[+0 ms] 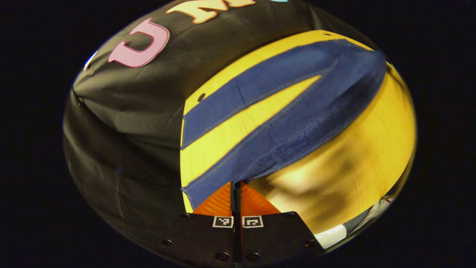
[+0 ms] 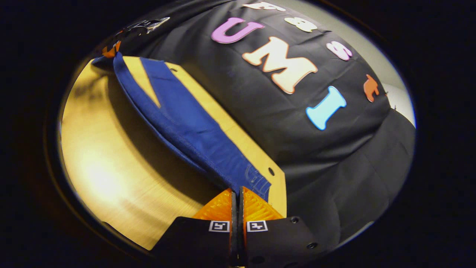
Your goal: Grasp the waist and the cuffs of the jeans and fold them to make the two legs overlap; first hold the waist and fold one-third of the jeans toward the cuffs, then hold the cuffs and fold the remaining one-third in the same direction to finish folding.
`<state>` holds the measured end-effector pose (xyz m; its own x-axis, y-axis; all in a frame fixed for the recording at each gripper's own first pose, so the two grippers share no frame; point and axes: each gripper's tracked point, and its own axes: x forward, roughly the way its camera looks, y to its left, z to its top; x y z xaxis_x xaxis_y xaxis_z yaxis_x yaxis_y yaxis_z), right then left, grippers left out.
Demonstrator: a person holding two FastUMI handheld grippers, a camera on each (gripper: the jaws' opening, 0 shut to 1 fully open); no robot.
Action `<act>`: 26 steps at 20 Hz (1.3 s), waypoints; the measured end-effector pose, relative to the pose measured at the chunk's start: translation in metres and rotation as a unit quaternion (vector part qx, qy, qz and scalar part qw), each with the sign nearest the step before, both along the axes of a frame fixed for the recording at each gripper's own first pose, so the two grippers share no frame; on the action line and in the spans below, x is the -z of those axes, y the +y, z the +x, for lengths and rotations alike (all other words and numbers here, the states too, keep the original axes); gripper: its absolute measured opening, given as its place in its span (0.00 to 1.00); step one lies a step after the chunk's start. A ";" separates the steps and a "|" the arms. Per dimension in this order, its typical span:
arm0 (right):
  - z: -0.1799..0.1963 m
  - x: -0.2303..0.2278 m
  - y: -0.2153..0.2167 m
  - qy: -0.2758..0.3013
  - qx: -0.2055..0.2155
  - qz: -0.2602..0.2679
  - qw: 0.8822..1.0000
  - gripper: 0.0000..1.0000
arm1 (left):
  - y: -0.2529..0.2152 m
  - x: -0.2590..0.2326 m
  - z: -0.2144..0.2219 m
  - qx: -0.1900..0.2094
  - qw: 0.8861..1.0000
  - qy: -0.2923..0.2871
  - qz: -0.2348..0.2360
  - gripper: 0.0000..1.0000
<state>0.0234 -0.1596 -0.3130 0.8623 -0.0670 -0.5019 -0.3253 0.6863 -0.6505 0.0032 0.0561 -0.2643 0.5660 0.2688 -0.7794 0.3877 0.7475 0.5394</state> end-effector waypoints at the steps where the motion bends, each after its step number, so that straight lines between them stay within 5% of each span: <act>1: 0.013 -0.006 0.005 -0.013 0.007 0.009 1.000 0.02 | -0.001 -0.009 0.019 0.005 1.000 -0.009 -0.003 0.00; 7: 0.096 -0.015 0.017 -0.038 0.062 0.017 0.997 0.02 | 0.003 -0.023 0.127 0.029 0.999 -0.012 -0.034 0.00; 15: 0.186 0.029 0.025 -0.003 0.103 0.001 0.995 0.02 | 0.003 0.028 0.224 0.095 0.992 0.056 -0.053 0.00; 20: 0.215 0.075 0.026 0.038 0.110 -0.006 0.993 0.02 | 0.002 0.061 0.287 0.167 0.979 0.107 -0.039 0.00; 24: 0.219 0.119 0.017 0.065 0.149 -0.004 0.987 0.02 | -0.003 0.100 0.323 0.154 0.981 0.105 -0.059 0.00; 25: 0.223 0.119 0.014 0.058 0.157 -0.010 0.986 0.07 | -0.002 0.109 0.328 0.139 0.984 0.095 -0.062 0.00; 26: 0.227 0.119 0.012 0.046 0.167 -0.011 0.985 0.30 | 0.002 0.116 0.333 0.124 0.987 0.083 -0.063 0.00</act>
